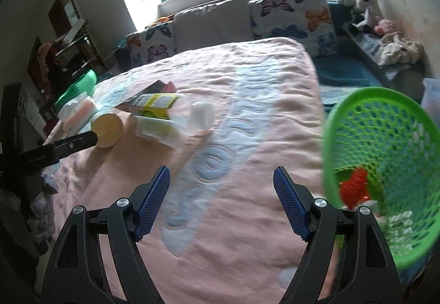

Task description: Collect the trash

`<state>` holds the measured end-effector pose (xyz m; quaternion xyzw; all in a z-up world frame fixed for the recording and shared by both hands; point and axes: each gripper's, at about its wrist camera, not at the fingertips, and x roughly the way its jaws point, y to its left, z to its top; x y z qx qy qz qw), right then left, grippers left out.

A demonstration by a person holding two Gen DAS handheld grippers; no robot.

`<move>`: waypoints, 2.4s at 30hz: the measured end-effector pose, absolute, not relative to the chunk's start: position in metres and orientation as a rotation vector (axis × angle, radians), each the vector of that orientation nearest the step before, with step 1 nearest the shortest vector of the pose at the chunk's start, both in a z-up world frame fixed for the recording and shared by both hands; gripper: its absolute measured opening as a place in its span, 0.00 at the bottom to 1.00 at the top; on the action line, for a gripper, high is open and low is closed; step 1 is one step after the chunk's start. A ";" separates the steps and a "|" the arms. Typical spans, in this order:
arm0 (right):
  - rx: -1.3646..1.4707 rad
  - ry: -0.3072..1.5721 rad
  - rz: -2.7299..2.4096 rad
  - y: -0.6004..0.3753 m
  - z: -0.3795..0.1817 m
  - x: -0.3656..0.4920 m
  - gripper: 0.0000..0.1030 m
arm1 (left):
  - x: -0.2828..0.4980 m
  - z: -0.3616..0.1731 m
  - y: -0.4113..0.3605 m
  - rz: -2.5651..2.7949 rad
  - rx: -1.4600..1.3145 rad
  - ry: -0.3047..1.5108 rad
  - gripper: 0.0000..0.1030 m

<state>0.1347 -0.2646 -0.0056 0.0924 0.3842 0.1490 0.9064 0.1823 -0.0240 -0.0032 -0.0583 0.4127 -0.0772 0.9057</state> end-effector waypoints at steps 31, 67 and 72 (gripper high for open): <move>0.340 0.992 0.251 -0.153 -0.029 0.223 0.79 | 0.163 -0.010 0.082 -0.056 -0.267 0.838 0.89; 0.361 0.974 0.285 -0.175 -0.023 0.192 0.81 | 0.184 0.009 0.045 -0.236 -0.020 0.788 0.89; 0.339 0.950 0.290 -0.200 -0.011 0.170 0.81 | 0.204 0.020 0.003 -0.366 0.161 0.760 0.87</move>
